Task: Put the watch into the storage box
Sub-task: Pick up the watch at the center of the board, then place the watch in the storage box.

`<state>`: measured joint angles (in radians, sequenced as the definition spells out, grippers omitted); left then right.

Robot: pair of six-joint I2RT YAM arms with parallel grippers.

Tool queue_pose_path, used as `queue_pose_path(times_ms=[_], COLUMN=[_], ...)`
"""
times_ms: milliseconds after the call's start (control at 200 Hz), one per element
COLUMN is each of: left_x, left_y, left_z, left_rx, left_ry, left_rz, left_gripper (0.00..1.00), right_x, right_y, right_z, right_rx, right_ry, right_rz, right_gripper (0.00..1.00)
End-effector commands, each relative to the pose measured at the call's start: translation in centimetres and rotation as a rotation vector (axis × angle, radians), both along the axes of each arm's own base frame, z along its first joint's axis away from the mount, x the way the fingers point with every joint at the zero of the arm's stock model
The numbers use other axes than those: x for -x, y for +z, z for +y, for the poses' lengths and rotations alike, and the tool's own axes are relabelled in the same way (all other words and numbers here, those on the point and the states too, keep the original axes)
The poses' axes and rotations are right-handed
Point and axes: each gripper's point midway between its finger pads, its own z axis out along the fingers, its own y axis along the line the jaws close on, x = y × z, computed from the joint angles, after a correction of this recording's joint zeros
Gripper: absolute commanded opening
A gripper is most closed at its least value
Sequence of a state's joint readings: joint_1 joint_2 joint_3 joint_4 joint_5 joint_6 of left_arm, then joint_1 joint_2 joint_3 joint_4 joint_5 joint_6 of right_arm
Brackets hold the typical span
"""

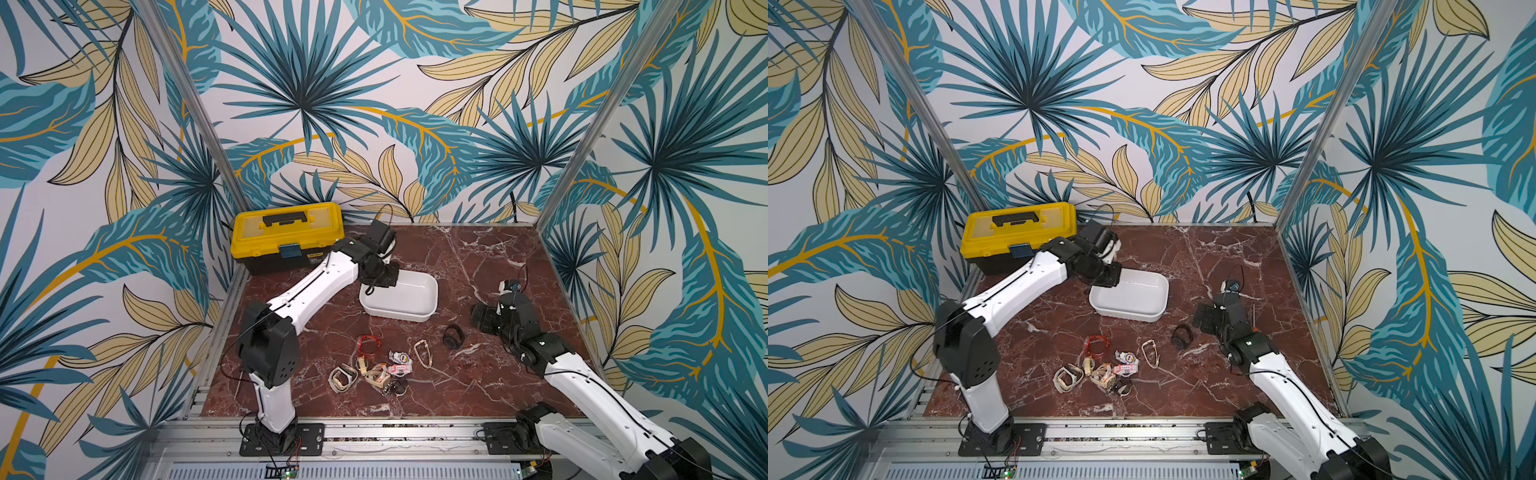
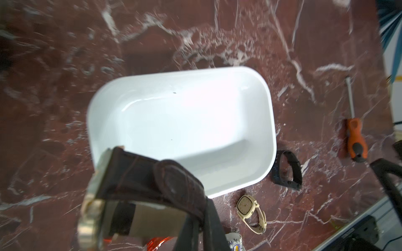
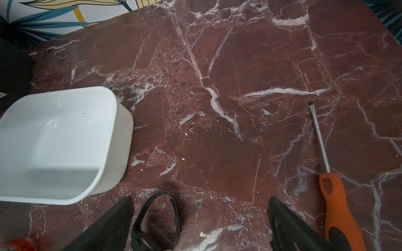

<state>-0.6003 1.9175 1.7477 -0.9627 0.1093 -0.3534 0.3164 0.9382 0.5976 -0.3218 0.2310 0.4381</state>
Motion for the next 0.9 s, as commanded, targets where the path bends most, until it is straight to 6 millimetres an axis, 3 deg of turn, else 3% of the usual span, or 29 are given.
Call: queue_pose_path(times_ms=[0,351,701,896], left_x=[0.7,-2.6,-5.3,-5.1], left_y=[-3.6,-7.1,-8.2,-9.1], left_z=[0.8,0.8,1.1,1.7], left_rx=[-0.187,-0.255,-0.218,-0.238], left_ry=[-0.060,-0.012,0.026,0.011], left_rz=[0.096,0.106,0.139,0.189], left_gripper=[0.00,0.00,0.00,0.00], right_x=[0.6,2.3,1.7,1.1], right_y=[-0.6,0.1,0.8,1.2], right_z=[1.2,7.5,10.5,11.3], right_rx=[-0.034,-0.115,-0.064,-0.040], right_ry=[0.053,0.358,0.449,0.459], right_rz=[0.043,0.060,0.056,0.052], right_gripper=[0.98,1.00,1.00,1.00])
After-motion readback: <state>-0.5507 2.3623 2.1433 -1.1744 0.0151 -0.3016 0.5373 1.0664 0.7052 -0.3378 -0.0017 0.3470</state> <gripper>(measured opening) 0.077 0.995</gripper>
